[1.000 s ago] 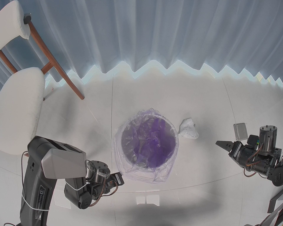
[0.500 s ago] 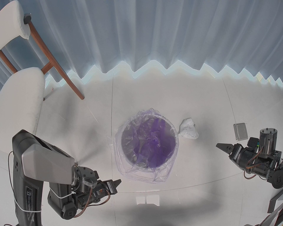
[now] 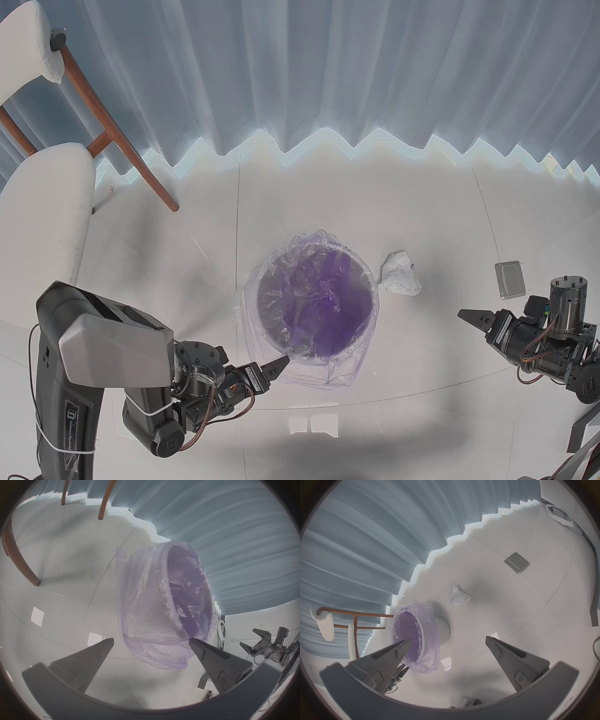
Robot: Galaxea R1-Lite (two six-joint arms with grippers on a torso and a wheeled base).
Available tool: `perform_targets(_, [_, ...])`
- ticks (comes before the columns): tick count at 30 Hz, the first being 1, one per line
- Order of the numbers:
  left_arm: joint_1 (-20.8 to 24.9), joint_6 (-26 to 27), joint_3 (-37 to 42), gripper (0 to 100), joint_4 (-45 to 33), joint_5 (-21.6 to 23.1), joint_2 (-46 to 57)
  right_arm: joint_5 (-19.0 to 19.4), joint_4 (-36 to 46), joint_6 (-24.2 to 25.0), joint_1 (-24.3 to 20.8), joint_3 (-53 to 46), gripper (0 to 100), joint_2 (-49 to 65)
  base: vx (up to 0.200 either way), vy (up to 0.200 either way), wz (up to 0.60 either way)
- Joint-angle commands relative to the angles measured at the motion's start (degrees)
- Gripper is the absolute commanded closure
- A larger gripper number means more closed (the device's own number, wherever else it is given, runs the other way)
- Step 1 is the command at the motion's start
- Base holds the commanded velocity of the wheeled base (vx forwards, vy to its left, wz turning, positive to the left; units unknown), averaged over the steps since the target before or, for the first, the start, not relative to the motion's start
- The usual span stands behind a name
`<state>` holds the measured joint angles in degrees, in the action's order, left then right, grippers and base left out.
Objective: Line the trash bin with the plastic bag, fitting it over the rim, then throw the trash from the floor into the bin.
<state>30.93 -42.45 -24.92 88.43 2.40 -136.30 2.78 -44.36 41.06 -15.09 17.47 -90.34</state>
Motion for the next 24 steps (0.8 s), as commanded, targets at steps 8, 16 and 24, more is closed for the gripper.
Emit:
perform_targets(8, [-0.6, 0.3, -2.2, 0, 0.3, 0.2, -3.9, 0.0, 0.0, 0.0, -0.2, -0.5, 0, -0.1, 0.0, 0.0, 0.0])
perform_targets(16, [-1.6, 0.3, -1.0, 0, 0.3, -0.2, -4.1, 0.0, 0.0, 0.0, -0.3, -0.6, 0, -0.1, 0.0, 0.0, 0.0])
perform_targets(24, [-2.5, 1.0, -7.4, 0, -3.4, -0.6, -7.0, -0.4, 0.0, 0.1, -0.3, -0.7, 0, 0.0, 0.0, 0.0, 0.0])
